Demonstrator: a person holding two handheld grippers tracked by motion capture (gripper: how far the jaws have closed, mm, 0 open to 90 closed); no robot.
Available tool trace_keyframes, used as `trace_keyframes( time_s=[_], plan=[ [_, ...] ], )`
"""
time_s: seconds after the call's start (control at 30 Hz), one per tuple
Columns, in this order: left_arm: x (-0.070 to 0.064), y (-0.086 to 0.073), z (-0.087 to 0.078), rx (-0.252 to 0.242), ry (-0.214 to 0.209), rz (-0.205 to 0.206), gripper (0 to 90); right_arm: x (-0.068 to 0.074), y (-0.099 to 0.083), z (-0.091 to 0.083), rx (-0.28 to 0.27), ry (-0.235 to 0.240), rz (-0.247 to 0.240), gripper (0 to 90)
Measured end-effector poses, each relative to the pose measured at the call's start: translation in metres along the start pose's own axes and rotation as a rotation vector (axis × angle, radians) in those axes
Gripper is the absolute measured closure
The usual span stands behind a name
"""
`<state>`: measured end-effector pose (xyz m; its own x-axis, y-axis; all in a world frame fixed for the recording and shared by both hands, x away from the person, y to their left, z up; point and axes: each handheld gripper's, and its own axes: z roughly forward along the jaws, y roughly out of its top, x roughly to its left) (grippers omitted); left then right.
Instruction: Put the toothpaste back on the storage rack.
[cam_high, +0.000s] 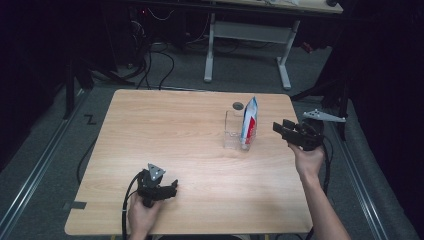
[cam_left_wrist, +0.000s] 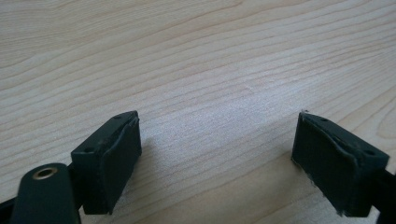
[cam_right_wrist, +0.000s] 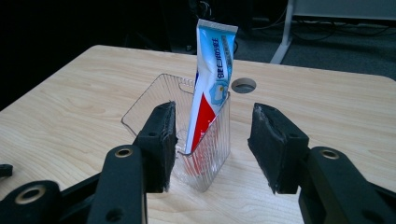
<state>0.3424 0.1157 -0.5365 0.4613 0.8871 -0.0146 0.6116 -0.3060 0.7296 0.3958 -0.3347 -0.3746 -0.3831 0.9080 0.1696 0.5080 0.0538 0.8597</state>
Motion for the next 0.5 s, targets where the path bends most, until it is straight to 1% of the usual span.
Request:
trace_keyframes(
  time_s=[0.1,0.27,0.4,0.5],
  plan=[
    [0.000,0.000,0.000,0.000,-0.001,0.001,15.9,0.001,-0.003,-0.004,-0.002,0.002,0.009,50.9],
    [0.000,0.000,0.000,0.000,-0.001,0.001,15.9,0.003,-0.011,-0.014,-0.012,0.001,0.000,50.9],
    [0.000,0.000,0.000,0.000,-0.001,0.001,15.9,0.002,-0.016,-0.022,-0.023,0.005,0.008,50.9],
    [0.000,0.000,0.000,0.000,-0.001,0.001,15.9,0.000,-0.020,-0.028,-0.032,0.009,0.024,50.8]
  ],
)
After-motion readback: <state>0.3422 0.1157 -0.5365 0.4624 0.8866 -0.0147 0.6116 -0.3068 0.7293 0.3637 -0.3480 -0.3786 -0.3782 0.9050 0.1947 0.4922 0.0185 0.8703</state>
